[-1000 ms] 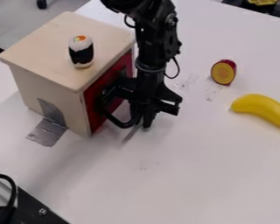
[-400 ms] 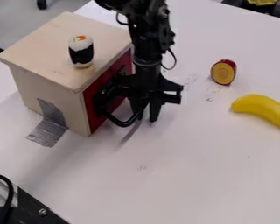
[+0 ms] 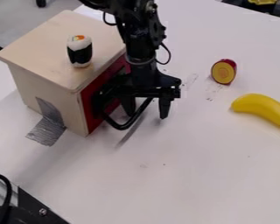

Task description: Opens the drawer and closes.

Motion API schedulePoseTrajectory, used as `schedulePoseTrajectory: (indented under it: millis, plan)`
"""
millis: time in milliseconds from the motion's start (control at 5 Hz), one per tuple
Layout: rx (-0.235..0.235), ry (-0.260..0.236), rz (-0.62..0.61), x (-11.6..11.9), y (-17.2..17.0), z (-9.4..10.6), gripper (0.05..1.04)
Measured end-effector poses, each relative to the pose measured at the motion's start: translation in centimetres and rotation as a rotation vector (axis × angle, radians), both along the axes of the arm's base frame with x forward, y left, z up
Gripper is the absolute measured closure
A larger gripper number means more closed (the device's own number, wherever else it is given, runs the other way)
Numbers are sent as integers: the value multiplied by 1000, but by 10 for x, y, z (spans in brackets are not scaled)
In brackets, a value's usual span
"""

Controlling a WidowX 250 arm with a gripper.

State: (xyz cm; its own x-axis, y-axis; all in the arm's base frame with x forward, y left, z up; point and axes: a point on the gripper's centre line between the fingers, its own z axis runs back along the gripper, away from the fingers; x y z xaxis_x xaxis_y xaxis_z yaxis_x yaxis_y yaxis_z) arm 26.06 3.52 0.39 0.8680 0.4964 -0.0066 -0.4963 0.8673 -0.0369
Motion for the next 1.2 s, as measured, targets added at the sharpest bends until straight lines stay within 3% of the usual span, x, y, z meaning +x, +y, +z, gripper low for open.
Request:
schedulePoseTrajectory:
  millis: [200, 800, 1200]
  plan:
    - [-6, 31, 18, -20, -5, 1, 87]
    - [48, 73, -279, -25, -74, 19, 85]
    - [64, 37, -323, -17, -83, 23, 85]
